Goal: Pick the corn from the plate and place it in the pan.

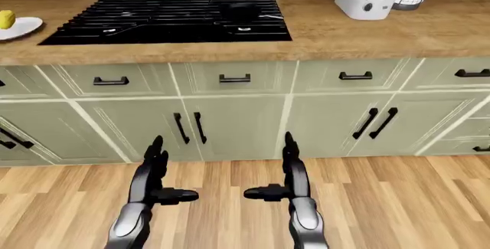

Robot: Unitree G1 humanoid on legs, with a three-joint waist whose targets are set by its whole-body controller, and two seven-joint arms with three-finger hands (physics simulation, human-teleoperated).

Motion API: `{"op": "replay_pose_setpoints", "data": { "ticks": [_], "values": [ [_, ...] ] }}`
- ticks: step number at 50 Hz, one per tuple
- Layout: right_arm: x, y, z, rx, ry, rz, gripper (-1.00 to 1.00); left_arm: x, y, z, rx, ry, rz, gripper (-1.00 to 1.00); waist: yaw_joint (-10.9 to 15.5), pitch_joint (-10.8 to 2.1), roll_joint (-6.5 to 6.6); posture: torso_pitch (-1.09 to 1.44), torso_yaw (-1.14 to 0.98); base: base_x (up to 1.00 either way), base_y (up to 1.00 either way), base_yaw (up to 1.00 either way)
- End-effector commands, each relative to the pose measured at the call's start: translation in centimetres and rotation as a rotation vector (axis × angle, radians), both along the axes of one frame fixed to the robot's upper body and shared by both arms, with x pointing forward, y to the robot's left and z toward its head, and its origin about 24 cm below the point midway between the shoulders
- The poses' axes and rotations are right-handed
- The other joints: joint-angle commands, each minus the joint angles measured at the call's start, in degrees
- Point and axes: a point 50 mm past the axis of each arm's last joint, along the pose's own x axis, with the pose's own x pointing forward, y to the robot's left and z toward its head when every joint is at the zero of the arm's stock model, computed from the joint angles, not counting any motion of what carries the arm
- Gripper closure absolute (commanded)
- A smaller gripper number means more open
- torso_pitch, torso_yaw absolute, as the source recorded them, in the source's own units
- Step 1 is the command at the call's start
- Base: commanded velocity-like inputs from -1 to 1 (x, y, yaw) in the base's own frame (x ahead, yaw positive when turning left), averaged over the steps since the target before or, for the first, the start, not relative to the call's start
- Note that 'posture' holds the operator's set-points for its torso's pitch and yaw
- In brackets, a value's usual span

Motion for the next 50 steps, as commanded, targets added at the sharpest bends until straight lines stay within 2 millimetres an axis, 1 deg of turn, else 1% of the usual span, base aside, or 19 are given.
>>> {"op": "replay_pose_setpoints", "data": {
  "ticks": [1,3,4,5,7,8,13,18,19,20,21,24,28,31,34,42,43,45,50],
  "values": [
    [1.0,0.1,3.2,0.003,-0.174,0.007,-1.00,1.2,0.0,3.0,-0.002,-0.171,-0.009,-1.00,-0.12,-0.05,-0.45,0.00,0.00,0.00,0.00,0.00],
    [1.0,0.2,3.1,0.001,-0.176,0.014,-1.00,1.3,0.0,2.8,0.005,-0.171,-0.009,-1.00,0.40,-3.51,-0.06,0.00,0.00,0.00,0.00,0.00],
    [1.0,0.2,3.2,0.002,-0.176,0.013,-1.00,1.4,0.0,2.6,0.005,-0.171,-0.012,-1.00,0.39,-2.98,-0.09,0.00,0.00,0.00,0.00,0.00],
    [0.9,0.2,3.1,0.004,-0.179,0.012,-1.00,1.4,0.0,2.7,0.003,-0.171,-0.012,-1.00,0.38,-1.00,-0.37,0.00,0.00,0.00,0.00,0.00],
    [0.9,0.2,3.2,-0.001,-0.179,0.009,-1.00,1.3,0.0,2.6,0.003,-0.172,-0.013,-1.00,0.40,-3.99,-0.41,0.00,0.00,0.00,0.00,0.00],
    [0.9,0.2,3.2,-0.001,-0.179,0.010,-1.00,1.3,0.0,2.7,0.003,-0.172,-0.013,-1.00,0.42,-4.30,-0.41,0.00,0.00,0.00,0.00,0.00],
    [0.8,0.1,3.2,-0.009,-0.178,0.008,-1.00,1.3,0.0,2.7,0.004,-0.175,-0.010,-1.00,0.44,-4.46,-0.32,0.00,0.00,0.00,0.00,0.00],
    [1.2,0.5,4.2,-0.016,-0.193,0.016,-1.00,1.4,0.2,3.1,-0.010,-0.172,0.013,-1.00,0.43,-4.81,-0.23,0.00,0.00,0.00,0.00,0.00],
    [1.2,0.5,5.0,-0.015,-0.199,0.015,-1.00,1.3,0.2,3.5,-0.007,-0.175,0.013,-1.00,0.39,-4.95,-0.20,0.00,0.00,0.00,0.00,0.00],
    [1.4,0.3,5.0,-0.016,-0.205,0.011,-1.00,1.3,0.2,4.1,-0.010,-0.181,0.017,-1.00,0.40,-5.14,-0.19,0.00,0.00,0.00,0.00,0.00],
    [1.5,0.3,6.0,-0.017,-0.211,0.008,-1.00,1.4,0.5,4.8,-0.011,-0.191,0.036,-1.00,0.38,-5.20,-0.16,0.00,0.00,0.00,0.00,0.00],
    [2.0,0.0,7.2,-0.023,-0.216,-0.001,-1.00,1.4,0.6,6.3,-0.006,-0.199,0.040,-1.00,0.43,-5.33,-0.19,0.00,0.00,0.00,0.00,0.00],
    [2.9,-0.5,9.9,-0.037,-0.231,-0.011,-1.00,3.2,1.2,9.1,-0.011,-0.224,0.042,-1.00,0.55,-5.41,-0.20,0.00,0.00,0.00,0.00,0.00],
    [3.3,-0.9,13.0,-0.052,-0.269,-0.010,-1.00,4.4,1.4,13.3,-0.033,-0.267,0.033,-1.00,0.60,-5.52,-0.18,0.00,0.00,0.00,0.00,0.00],
    [3.9,-0.9,14.3,-0.066,-0.274,-0.014,-1.00,4.6,1.1,16.4,-0.053,-0.293,0.019,-1.00,0.48,-5.27,-0.11,0.00,0.00,0.00,0.00,0.00],
    [3.9,-1.5,18.9,-0.092,-0.308,-0.048,-1.00,5.3,2.2,19.5,-0.065,-0.333,0.043,-1.00,0.56,-4.81,0.09,0.00,0.00,0.00,0.00,0.00],
    [3.7,-1.4,19.6,-0.100,-0.319,-0.044,-1.00,4.8,2.2,20.9,-0.066,-0.343,0.043,-1.00,0.54,-4.70,0.13,0.00,0.00,0.00,0.00,0.00],
    [3.1,-1.3,20.6,-0.101,-0.336,-0.044,-1.00,4.6,2.3,21.9,-0.074,-0.360,0.049,-1.00,0.43,-4.58,0.19,0.00,0.00,0.00,0.00,0.00],
    [2.3,-1.1,22.4,-0.102,-0.362,-0.040,-1.00,3.7,2.4,22.9,-0.076,-0.372,0.039,-1.00,0.47,-3.79,0.10,0.00,0.00,0.00,0.00,0.00]
  ]
}}
